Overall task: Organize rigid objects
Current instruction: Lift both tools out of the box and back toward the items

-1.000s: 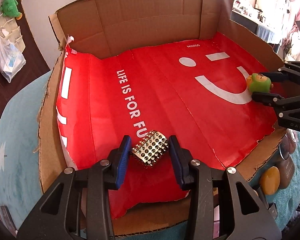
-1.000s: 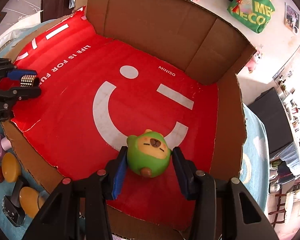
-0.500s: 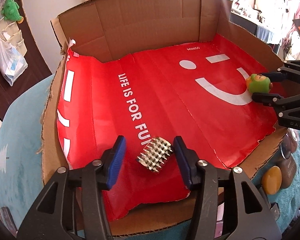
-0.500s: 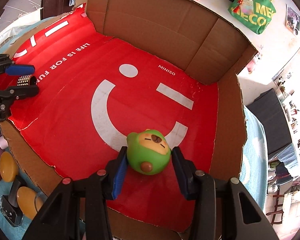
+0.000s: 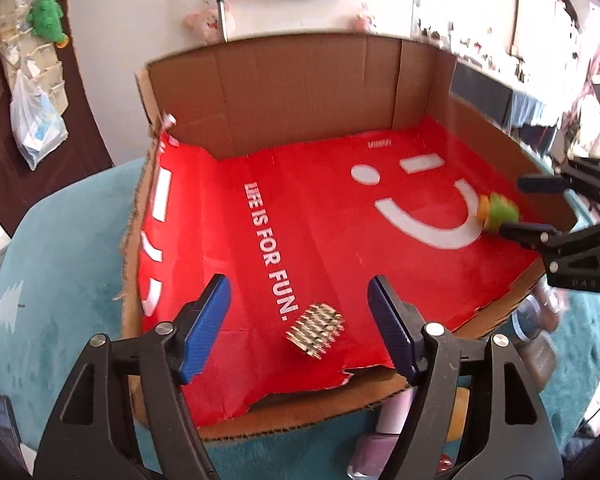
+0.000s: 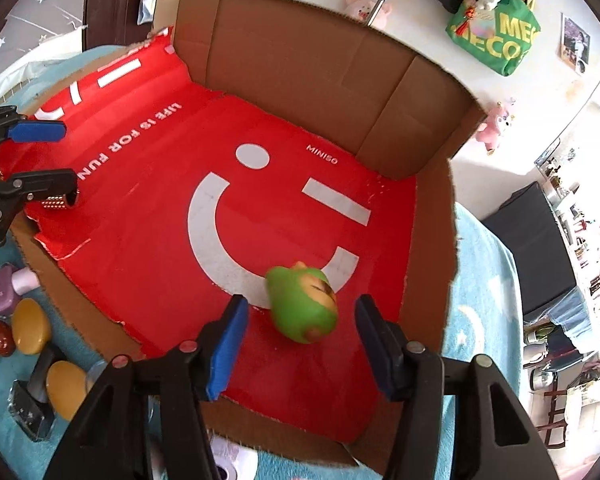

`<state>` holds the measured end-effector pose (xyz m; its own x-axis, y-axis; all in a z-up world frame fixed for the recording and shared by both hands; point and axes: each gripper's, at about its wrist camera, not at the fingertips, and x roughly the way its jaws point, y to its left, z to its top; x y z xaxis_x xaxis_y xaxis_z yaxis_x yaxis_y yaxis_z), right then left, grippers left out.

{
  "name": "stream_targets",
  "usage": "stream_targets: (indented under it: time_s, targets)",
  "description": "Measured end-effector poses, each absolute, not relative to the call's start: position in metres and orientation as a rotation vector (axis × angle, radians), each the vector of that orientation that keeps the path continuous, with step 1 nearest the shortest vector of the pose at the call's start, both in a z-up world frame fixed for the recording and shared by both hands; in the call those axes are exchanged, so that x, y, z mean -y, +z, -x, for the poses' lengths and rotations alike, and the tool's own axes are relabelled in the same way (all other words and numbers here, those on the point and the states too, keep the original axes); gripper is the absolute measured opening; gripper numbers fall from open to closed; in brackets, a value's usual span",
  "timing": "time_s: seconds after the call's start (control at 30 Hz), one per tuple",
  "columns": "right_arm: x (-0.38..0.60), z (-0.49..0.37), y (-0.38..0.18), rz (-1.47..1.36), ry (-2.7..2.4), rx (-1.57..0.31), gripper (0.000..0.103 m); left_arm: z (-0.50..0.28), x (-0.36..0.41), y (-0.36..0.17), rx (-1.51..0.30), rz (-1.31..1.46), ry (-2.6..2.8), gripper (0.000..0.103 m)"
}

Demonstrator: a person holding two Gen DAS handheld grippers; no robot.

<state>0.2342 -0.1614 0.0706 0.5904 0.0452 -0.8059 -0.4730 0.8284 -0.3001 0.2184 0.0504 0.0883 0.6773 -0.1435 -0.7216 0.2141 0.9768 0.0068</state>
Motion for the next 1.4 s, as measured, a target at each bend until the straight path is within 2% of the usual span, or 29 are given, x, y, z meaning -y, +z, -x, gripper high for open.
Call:
stream_targets:
  time_s: [0.1,0.23,0.37,0.63,0.73,1.03,1.4]
  targets:
    - [0.166,-0.223,0.084,0.489,0.327,-0.863,0.065,-0.206,-0.051,0.103,-0.761,-0.062,-0.205,0.076]
    - [0.17,-0.202,0.108,0.428,0.346,-0.799,0.072,-0.184,-0.05,0.125,-0.687,-0.043,-0.204,0.077]
    - [0.174,-0.177,0.133,0.372,0.357,-0.72,0.079,-0.154,-0.049,0.147,-0.59,-0.017,-0.204,0.088]
    - [0.186,-0.116,0.176,0.265,0.364,-0.552,0.094,-0.093,-0.044,0.178,-0.411,-0.01,-0.182,0.095]
    - [0.191,-0.094,0.182,0.223,0.352,-0.5,0.103,-0.07,-0.039,0.18,-0.353,-0.033,-0.156,0.098]
    - [0.203,-0.033,0.163,0.13,0.301,-0.446,0.103,-0.022,-0.029,0.161,-0.323,0.006,-0.151,0.099]
    - [0.212,0.006,0.101,0.078,0.214,-0.399,0.103,-0.004,-0.019,0.091,-0.43,0.043,-0.121,0.099]
